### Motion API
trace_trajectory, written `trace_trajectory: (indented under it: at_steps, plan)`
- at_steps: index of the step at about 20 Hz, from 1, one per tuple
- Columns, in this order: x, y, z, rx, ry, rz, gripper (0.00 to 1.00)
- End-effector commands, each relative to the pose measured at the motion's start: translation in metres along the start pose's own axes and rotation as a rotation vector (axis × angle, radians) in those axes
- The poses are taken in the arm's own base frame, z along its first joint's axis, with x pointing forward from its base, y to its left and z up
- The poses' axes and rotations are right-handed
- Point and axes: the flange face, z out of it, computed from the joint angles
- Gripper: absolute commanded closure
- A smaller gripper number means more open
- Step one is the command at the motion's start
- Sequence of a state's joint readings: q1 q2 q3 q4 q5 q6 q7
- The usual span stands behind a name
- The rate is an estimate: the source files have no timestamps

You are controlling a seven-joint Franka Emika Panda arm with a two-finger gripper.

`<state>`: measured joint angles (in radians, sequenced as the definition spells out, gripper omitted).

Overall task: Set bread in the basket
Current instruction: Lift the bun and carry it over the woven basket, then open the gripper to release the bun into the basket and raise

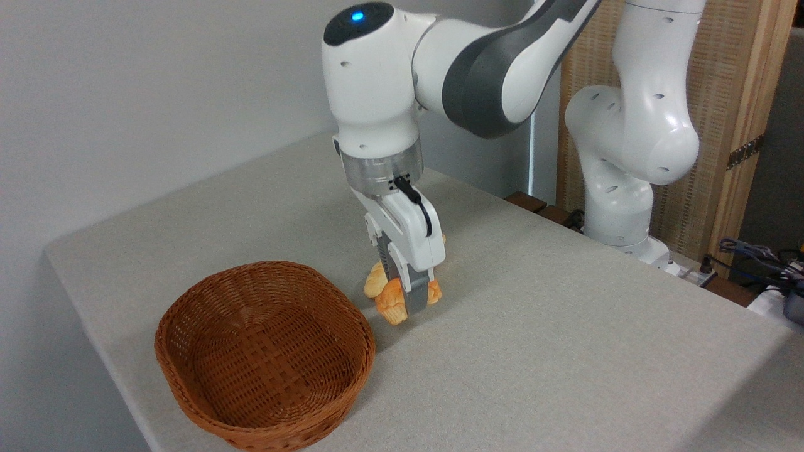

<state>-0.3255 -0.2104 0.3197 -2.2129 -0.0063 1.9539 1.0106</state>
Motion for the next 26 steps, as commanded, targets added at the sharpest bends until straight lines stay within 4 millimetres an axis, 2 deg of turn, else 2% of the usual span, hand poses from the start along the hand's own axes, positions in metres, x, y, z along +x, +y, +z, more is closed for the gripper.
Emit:
trace_trajectory:
  at_steps: [1,7,9,13,14,15,16,21,26]
  plan:
    - [0.003,0.005,-0.019,-0.015,0.012,0.009,0.59]
    - [0.033,-0.004,-0.070,0.061,0.155,0.006,0.57]
    - [0.040,-0.013,-0.071,0.092,0.173,-0.001,0.57]
    - [0.056,-0.033,-0.058,0.178,0.202,-0.007,0.55]
    - [0.069,-0.032,-0.053,0.198,0.207,0.010,0.45]
    - [0.074,-0.033,-0.048,0.205,0.207,0.010,0.19]
    - [0.078,-0.037,-0.037,0.205,0.198,0.007,0.03]
    - [0.084,-0.037,-0.031,0.190,0.202,0.005,0.00]
    - [0.085,-0.038,-0.036,0.197,0.210,0.002,0.00]
